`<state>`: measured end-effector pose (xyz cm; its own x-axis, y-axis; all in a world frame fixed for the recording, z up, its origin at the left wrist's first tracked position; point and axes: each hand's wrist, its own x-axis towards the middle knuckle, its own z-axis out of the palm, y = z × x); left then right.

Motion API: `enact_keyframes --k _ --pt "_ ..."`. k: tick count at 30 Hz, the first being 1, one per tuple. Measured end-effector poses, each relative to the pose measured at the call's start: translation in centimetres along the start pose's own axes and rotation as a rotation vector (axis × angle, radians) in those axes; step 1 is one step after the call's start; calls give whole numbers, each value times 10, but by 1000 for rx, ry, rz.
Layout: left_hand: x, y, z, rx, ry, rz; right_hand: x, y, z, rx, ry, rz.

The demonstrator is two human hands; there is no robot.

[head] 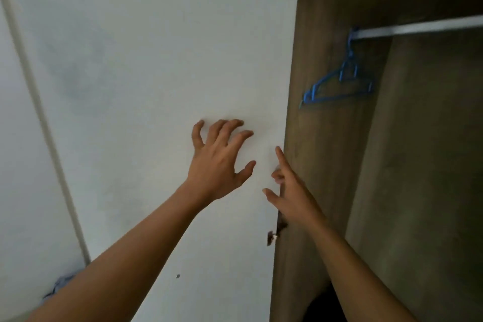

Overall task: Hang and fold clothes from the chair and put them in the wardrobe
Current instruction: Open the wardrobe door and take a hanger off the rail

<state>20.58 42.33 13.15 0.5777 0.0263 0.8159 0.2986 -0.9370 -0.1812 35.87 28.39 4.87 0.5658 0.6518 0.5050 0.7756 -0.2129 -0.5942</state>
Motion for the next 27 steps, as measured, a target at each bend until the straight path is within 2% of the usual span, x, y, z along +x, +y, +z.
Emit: enact_keyframes --k 6,11,16,19,27 --pt "103 39 5 -104 20 126 64 24 -102 40 351 -35" --pt "177 65 23 -55 -8 244 119 75 -166 68 500 -70" --pt "243 83 53 -24 -53 291 183 115 -205 65 464 -109" --pt "269 94 70 0 -98 286 216 136 -226 -24 429 -105" --pt "299 111 103 141 -151 305 261 166 -261 -107 208 -116"
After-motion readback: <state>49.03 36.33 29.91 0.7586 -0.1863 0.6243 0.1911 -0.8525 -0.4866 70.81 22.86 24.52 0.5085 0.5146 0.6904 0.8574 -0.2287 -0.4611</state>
